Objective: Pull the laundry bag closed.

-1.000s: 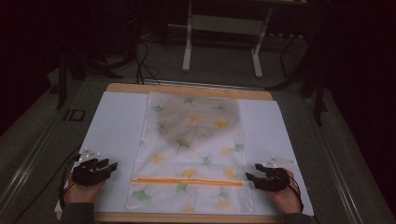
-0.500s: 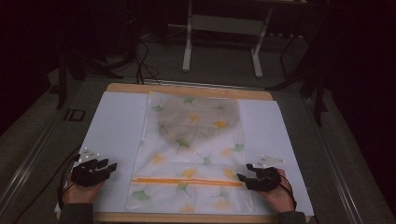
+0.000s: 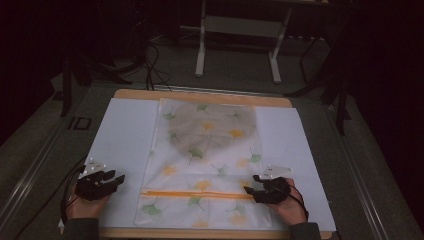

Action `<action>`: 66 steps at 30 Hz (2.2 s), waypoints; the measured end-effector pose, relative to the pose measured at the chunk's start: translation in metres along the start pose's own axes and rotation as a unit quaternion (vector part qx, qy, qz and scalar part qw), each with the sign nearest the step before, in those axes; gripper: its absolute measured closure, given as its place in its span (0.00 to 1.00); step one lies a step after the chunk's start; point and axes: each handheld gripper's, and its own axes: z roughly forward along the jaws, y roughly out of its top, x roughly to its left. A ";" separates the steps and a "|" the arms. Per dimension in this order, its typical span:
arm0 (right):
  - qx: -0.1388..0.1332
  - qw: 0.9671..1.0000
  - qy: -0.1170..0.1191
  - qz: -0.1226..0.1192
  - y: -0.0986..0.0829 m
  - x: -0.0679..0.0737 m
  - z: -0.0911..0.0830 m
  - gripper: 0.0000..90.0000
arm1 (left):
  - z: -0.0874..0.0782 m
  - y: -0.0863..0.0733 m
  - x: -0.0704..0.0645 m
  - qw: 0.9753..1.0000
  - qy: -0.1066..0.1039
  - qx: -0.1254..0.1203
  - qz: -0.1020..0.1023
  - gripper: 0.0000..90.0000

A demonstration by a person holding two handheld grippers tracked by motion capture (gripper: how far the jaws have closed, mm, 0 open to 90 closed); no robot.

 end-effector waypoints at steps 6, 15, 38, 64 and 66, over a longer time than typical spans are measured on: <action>0.003 1.000 0.015 -0.006 0.005 0.004 0.005 0.52 | -0.001 0.000 0.000 1.000 -0.001 -0.001 0.003 0.63; 0.002 0.999 0.028 -0.018 0.014 0.012 0.012 0.52 | -0.001 0.000 -0.001 1.000 0.001 -0.001 0.006 0.62; 0.010 0.996 0.065 -0.056 0.041 0.036 0.031 0.52 | -0.003 0.001 0.000 1.000 0.002 -0.002 0.011 0.63; 0.005 0.992 0.095 -0.078 0.061 0.054 0.046 0.52 | -0.004 0.001 0.000 1.000 -0.004 -0.003 0.015 0.63; 0.003 0.992 0.097 -0.078 0.062 0.056 0.047 0.52 | -0.004 0.001 0.000 1.000 -0.006 -0.004 0.014 0.63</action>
